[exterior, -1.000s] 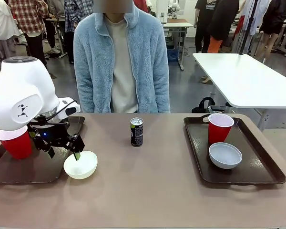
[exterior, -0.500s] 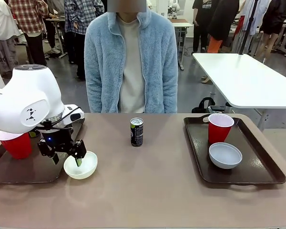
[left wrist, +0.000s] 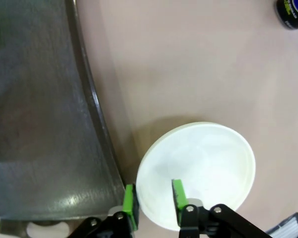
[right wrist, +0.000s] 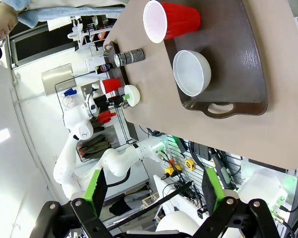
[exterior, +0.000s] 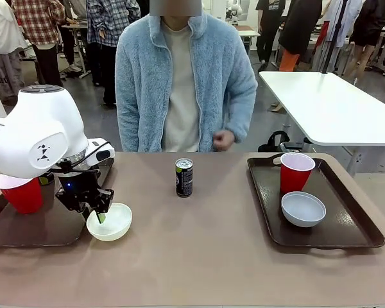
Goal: Prepare tableware on both trays.
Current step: Pick up a Picnic Bowl from the table and place it on a Handle tray.
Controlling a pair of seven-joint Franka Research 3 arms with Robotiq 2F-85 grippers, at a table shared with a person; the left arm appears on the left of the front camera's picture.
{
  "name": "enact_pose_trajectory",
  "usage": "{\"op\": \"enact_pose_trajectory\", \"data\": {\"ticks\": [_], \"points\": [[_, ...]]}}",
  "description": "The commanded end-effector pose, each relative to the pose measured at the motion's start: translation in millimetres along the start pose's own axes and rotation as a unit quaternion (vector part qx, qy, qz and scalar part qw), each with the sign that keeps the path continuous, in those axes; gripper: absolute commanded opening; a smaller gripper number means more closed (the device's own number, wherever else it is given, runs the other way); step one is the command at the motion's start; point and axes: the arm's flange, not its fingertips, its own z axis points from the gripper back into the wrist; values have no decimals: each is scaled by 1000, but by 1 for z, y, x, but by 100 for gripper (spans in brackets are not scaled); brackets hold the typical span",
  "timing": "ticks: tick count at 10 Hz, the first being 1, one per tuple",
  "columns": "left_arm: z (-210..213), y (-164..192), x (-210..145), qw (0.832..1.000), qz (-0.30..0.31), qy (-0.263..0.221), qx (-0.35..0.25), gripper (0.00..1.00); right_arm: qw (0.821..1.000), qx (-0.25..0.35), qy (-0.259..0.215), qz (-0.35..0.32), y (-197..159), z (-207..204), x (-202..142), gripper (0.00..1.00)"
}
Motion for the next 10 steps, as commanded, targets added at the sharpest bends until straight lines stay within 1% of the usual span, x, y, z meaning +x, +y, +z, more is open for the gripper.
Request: {"op": "enact_pose_trajectory", "data": {"ticks": [1, 4, 6, 7, 8, 9, 10], "points": [[-2, -3, 0, 1000, 4, 0, 3, 1, 1000, 5, -5, -6, 1, -4, -3, 100], [2, -1, -1, 1000, 6, 0, 7, 0, 1000, 5, -5, -6, 1, -4, -3, 100], [18, 2, -4, 1000, 6, 0, 18, 0, 1000, 5, -5, -6, 1, -4, -3, 100], [43, 8, -5, 1000, 13, -3, 16, 0, 1000, 5, -5, -6, 1, -4, -3, 100], [80, 17, -10, 999, 19, -29, -9, 0, 1000, 5, -5, -6, 1, -4, -3, 100], [112, 30, -15, 998, 17, -55, -20, 0, 1000, 5, -5, -6, 1, -4, -3, 100], [133, 49, -14, 997, 28, -77, -9, 0, 1000, 5, -5, -6, 1, -4, -3, 100]]}}
